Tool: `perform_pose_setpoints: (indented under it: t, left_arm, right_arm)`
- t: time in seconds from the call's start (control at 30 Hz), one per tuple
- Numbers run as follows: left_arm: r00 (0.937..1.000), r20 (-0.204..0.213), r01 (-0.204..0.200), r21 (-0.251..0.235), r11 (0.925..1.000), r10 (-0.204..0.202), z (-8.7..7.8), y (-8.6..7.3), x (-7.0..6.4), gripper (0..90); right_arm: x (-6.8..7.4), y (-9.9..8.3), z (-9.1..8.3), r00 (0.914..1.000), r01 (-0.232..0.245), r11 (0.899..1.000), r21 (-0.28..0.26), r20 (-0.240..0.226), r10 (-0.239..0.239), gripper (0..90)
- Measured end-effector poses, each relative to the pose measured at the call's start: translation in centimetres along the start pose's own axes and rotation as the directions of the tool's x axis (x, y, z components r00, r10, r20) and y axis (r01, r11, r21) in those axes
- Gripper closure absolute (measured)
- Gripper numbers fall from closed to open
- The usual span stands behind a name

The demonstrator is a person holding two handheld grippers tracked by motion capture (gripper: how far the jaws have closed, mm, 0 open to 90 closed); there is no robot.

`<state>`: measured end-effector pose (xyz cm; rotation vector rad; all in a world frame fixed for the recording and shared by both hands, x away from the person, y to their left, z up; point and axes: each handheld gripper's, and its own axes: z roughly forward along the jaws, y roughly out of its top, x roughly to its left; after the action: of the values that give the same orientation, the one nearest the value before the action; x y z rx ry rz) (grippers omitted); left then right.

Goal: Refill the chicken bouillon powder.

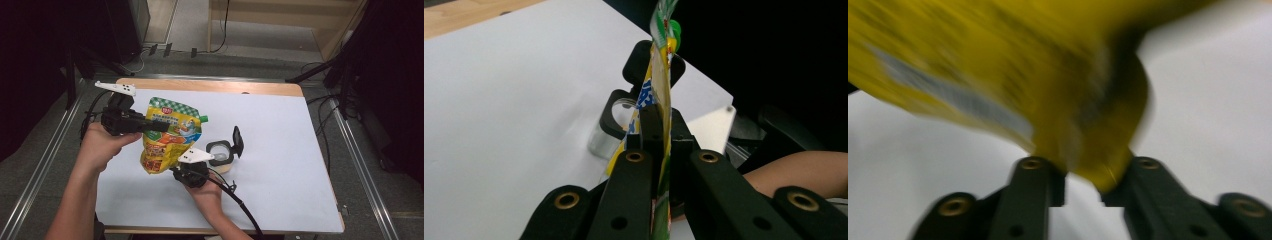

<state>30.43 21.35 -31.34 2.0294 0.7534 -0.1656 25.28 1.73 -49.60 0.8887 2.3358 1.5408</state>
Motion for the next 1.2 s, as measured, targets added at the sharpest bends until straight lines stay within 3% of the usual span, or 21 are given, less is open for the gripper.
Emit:
perform_pose_setpoints:
  t: [0.1, 0.27, 0.4, 0.53, 0.77, 1.0, 1.2]
  left_arm:
    - [0.9998, -0.018, -0.010, 0.017, 0.9998, 0.011, 0.6, 0.1, -0.3, 90.0]
    - [0.9996, -0.024, -0.015, 0.025, 0.9996, 0.015, 1.4, 0.2, -0.4, 90.0]
    - [0.9981, -0.055, -0.026, 0.058, 0.9980, 0.030, 2.4, 0.2, -0.5, 87.2]
    - [0.9987, -0.039, -0.028, 0.067, 0.9974, 0.031, 3.3, 0.1, -0.6, 85.8]
    - [0.9975, -0.043, -0.054, 0.074, 0.9958, 0.057, 4.8, 0.1, -0.7, 83.2]
    - [0.9977, -0.043, -0.050, 0.065, 0.9966, 0.053, 5.9, 0.0, -1.1, 81.4]
    - [0.9974, -0.046, -0.051, 0.093, 0.9943, 0.056, 6.6, 0.0, -1.4, 81.5]
  right_arm:
    - [0.3, 0.0, -0.2, 0.9991, 0.041, 0.999, 0.022, 0.015, -0.041, 77.2]
    - [0.0, -0.4, -0.5, 1.0000, 0.000, 0.999, 0.052, -0.002, 0.000, 76.9]
    - [-0.1, -0.4, -0.8, 0.9998, 0.017, 0.998, 0.066, -0.015, -0.016, 71.7]
    - [0.3, -0.4, -1.2, 0.9984, 0.053, 0.995, 0.088, -0.025, -0.051, 70.0]
    - [0.7, -0.4, -2.1, 0.9954, 0.077, 0.991, 0.112, -0.066, -0.069, 67.6]
    - [0.8, -0.5, -2.8, 0.9936, 0.069, 0.990, 0.127, -0.098, -0.056, 67.1]
    - [1.3, -0.4, -3.2, 0.9891, 0.075, 0.986, 0.146, -0.136, -0.055, 64.8]
